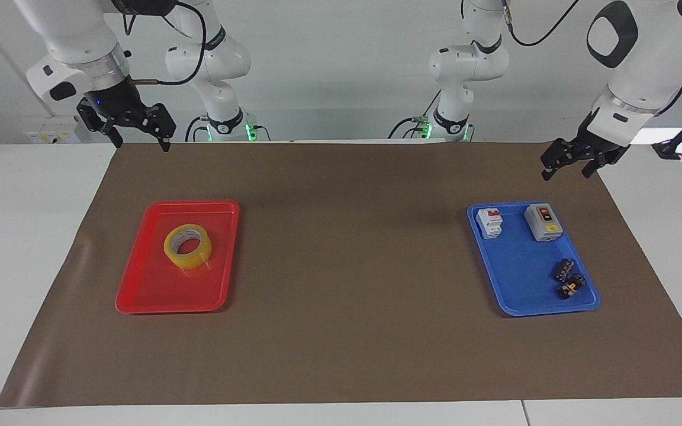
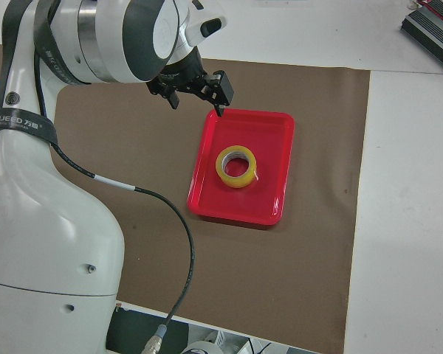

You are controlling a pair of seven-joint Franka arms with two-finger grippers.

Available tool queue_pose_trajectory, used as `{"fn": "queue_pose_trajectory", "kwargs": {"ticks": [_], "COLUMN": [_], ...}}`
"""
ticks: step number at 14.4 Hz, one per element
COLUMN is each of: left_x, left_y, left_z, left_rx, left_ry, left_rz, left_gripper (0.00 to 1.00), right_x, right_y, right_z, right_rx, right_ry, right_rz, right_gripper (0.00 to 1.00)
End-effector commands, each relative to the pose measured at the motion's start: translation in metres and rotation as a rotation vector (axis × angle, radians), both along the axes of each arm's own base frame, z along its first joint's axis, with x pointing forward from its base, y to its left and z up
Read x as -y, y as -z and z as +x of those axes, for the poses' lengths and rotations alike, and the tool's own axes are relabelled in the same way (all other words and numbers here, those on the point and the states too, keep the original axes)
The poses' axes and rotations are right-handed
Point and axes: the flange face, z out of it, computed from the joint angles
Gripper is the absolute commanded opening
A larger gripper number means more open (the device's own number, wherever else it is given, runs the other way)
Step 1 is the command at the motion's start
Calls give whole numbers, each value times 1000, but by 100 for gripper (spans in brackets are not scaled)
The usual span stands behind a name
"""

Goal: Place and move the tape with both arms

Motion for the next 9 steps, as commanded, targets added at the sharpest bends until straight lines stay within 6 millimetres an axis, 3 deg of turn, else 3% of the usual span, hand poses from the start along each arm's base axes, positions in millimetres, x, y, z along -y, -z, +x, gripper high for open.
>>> {"fn": "queue_pose_trajectory", "kwargs": {"ticks": [1, 9], "left_x": [-3, -3], "left_y": [-5, -5], "left_z": [-4, -4], "left_rx": [2, 2], "left_ry": [8, 8], "left_rz": [-20, -20], "left_gripper": [100, 100], "right_x": [3, 3], "right_y": [1, 3], "right_z": [4, 2], "right_rx": [46, 28], "right_ry": [-4, -29], "right_rz": [14, 12], "right_gripper": [100, 100]}}
